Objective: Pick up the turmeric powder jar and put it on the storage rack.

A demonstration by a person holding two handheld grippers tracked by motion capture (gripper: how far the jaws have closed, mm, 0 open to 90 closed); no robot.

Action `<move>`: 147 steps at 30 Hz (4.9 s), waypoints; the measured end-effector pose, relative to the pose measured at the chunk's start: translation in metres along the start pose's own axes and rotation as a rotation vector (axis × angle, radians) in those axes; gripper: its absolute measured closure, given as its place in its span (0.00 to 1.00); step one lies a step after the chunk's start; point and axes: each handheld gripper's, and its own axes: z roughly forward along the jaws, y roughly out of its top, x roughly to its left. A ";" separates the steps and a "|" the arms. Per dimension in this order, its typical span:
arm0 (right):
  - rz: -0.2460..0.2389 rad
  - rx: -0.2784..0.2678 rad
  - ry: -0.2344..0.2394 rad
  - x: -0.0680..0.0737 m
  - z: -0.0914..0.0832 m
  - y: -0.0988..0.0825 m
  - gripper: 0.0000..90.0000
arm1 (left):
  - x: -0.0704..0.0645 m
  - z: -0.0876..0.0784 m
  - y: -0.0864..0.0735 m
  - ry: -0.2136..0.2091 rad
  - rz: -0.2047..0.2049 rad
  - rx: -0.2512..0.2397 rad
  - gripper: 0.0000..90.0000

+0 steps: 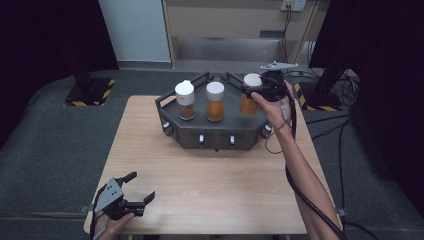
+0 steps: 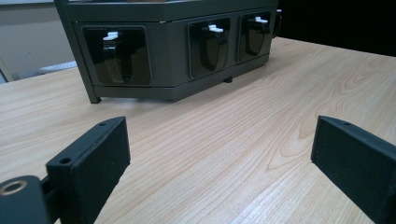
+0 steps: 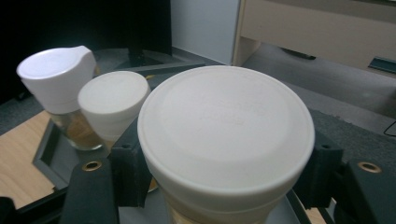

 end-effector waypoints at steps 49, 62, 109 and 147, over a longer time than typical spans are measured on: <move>0.043 0.014 -0.029 0.001 0.043 -0.035 0.37 | 0.001 0.000 -0.001 -0.003 -0.003 -0.002 0.04; 0.055 -0.010 -0.030 0.001 0.043 -0.042 0.37 | 0.001 0.000 0.000 -0.006 0.000 0.000 0.04; -0.060 -0.245 0.099 0.022 -0.063 -0.044 0.08 | 0.006 0.008 -0.001 -0.019 -0.017 -0.001 0.04; -0.030 -0.284 0.100 0.012 -0.170 -0.164 0.04 | 0.004 0.008 0.000 -0.024 -0.006 0.002 0.04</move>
